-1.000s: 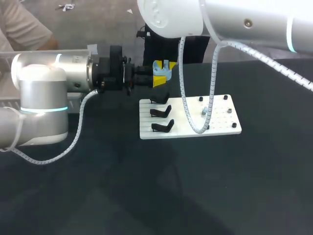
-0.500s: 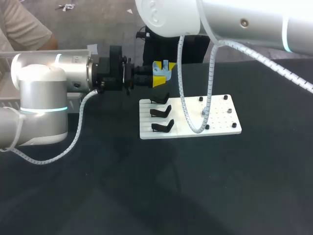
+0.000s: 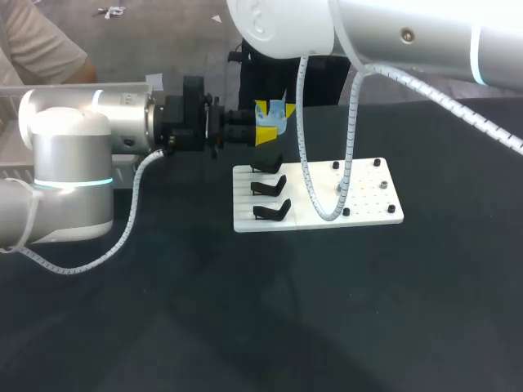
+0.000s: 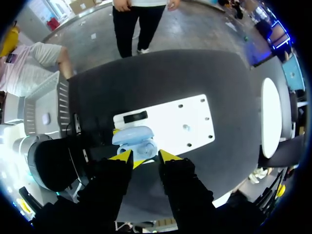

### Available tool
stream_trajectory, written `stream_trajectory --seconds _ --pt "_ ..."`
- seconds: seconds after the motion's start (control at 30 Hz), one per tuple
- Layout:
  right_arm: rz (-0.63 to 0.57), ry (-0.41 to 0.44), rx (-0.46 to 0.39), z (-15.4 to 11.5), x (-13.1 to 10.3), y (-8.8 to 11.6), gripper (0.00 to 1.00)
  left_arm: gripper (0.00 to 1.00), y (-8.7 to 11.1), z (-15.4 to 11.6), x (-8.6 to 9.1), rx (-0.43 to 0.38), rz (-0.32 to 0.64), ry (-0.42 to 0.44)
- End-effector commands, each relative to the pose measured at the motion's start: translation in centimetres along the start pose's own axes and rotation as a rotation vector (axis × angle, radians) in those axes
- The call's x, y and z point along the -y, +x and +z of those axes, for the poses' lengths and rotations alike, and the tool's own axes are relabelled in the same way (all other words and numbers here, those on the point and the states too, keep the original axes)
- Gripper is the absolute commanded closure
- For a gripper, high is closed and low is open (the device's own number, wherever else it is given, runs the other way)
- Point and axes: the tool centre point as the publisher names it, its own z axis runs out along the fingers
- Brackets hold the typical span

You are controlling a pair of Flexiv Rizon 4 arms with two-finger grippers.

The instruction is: Pick up each earbud case from the left stands, insert the matching earbuds, close the lid, and place the case in the box.

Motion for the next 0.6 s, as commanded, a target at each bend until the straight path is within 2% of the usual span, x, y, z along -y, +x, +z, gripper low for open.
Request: stream_trajectory --seconds 0.03,0.27,0.43,0.6 --pt "0.004 -0.007 0.007 -0.2 0.1 0.1 0.61 1.00 0.1 0.1 0.2 0.005 0.004 -0.007" --pt "0.050 -0.064 0.062 -2.4 1.9 1.7 0.60 1.00 0.1 0.1 0.2 0.005 0.004 -0.007" --pt "0.055 -0.055 0.109 -2.5 4.2 3.4 0.59 1.00 0.1 0.1 0.2 0.005 0.004 -0.007" --pt "0.061 -0.051 0.128 -2.3 6.3 4.7 0.53 1.00 0.1 0.1 0.2 0.005 0.004 -0.007"
